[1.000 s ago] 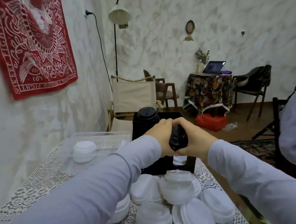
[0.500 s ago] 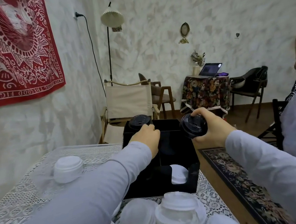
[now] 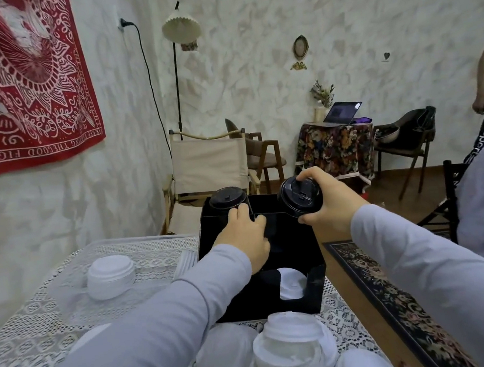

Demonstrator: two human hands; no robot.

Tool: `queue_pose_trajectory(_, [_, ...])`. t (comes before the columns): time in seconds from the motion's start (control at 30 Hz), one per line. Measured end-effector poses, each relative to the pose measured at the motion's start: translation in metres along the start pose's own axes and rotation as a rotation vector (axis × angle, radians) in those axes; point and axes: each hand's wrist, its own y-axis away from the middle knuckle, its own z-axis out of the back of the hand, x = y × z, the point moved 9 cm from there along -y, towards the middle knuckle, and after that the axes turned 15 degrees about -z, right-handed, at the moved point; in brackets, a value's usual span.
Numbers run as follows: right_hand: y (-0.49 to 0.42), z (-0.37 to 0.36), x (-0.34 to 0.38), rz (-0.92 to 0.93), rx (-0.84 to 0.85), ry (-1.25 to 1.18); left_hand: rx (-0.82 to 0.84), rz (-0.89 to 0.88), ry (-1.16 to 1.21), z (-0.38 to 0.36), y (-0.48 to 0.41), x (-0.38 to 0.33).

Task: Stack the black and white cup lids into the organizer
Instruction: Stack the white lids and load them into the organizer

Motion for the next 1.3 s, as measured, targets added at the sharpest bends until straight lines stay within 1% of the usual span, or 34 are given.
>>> queue_pose_trajectory(0.13, [0.001, 0.001, 0.003, 0.0, -0.007, 0.007, -0.015, 0.178, 0.118, -0.002, 0.007, 0.005])
queue_pose_trajectory(0.3, [0.001, -0.002, 0.004, 0.002, -0.014, 0.009, 0.065, 0.23, 0.126, -0.017, 0.007, 0.0])
queue_pose_trajectory(0.43, [0.001, -0.006, 0.004, 0.008, -0.019, 0.014, 0.043, 0.282, 0.111, -0.027, 0.013, 0.0])
queue_pose_trajectory(0.63, [0.001, -0.004, 0.002, 0.008, -0.04, 0.021, 0.032, 0.271, 0.059, -0.03, 0.014, -0.003])
queue_pose_trajectory(0.87, [0.001, 0.011, 0.003, 0.02, -0.094, 0.013, 0.03, 0.245, 0.057, -0.031, 0.024, -0.01])
queue_pose_trajectory(1.2, [0.002, 0.022, 0.018, 0.001, -0.105, 0.054, -0.073, 0.185, 0.047, -0.024, 0.045, -0.027])
queue_pose_trajectory(1.3, [0.004, 0.012, 0.027, -0.015, -0.076, 0.076, -0.098, 0.176, 0.052, -0.025, 0.05, -0.03])
